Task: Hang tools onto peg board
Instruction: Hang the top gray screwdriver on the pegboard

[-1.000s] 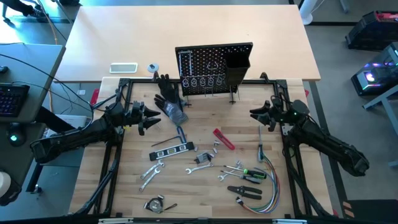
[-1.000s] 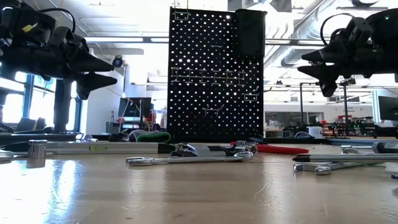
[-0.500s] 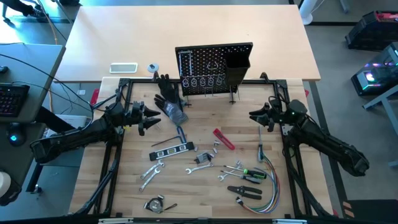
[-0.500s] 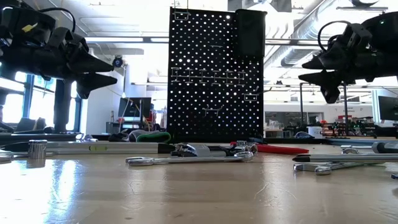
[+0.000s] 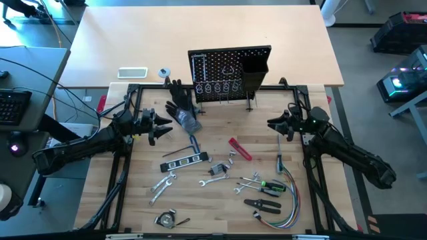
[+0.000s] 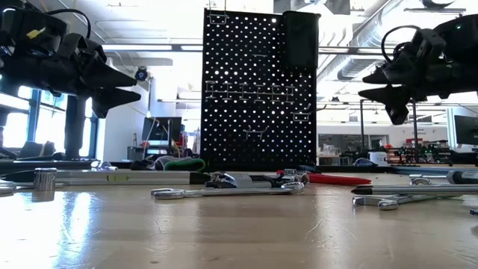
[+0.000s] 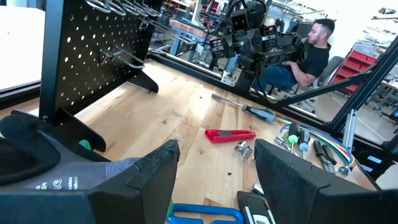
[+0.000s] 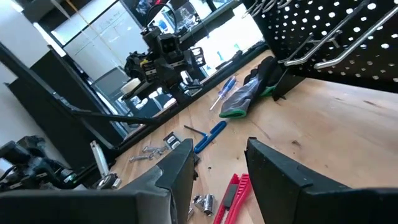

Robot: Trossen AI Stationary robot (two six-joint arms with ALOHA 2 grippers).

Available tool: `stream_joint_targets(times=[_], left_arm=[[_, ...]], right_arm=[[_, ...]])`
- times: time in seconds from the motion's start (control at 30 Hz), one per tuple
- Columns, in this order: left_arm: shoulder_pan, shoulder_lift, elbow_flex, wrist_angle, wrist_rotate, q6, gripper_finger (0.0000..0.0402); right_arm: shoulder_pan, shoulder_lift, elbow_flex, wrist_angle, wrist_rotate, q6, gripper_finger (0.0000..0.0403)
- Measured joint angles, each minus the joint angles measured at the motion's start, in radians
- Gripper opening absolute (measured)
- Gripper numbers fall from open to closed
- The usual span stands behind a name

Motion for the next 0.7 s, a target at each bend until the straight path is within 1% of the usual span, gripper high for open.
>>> stream_joint_targets(times=[0.13,0.2,0.27,0.33,0.43,0.5,0.57,0.63,0.7], left_arm=[[0.0,0.0,0.0,-0.01,0.0,0.001,0.0204],[0.0,0.0,0.0,-0.021,-0.001,0.01,0.0204],[0.0,0.0,0.0,-0.036,-0.003,0.018,0.0204],[0.0,0.0,0.0,-0.054,-0.016,0.019,0.0204],[0.0,0.0,0.0,-0.08,-0.049,0.019,0.0204],[0.0,0.0,0.0,-0.097,-0.068,0.021,0.0204],[0.001,0.0,0.0,-0.109,-0.071,0.029,0.0204],[0.001,0.0,0.0,-0.118,-0.078,0.033,0.0204],[0.001,0.0,0.0,-0.128,-0.108,0.028,0.0204]], right_arm=[[0.0,0.0,0.0,0.0,0.039,0.001,0.0142],[0.0,0.0,0.0,0.013,0.062,0.027,0.0142],[0.001,0.001,0.0,0.081,0.081,0.053,0.0142],[0.021,0.001,0.0,0.198,0.084,0.075,0.0142],[0.089,0.009,0.001,0.403,0.084,0.082,0.0142],[0.149,0.02,0.002,0.479,0.102,0.077,0.0142],[0.21,0.033,0.002,0.495,0.112,0.05,0.0142],[0.268,0.051,0.017,0.452,0.129,0.009,0.0142],[0.324,0.075,0.04,0.393,0.155,-0.047,0.0142]])
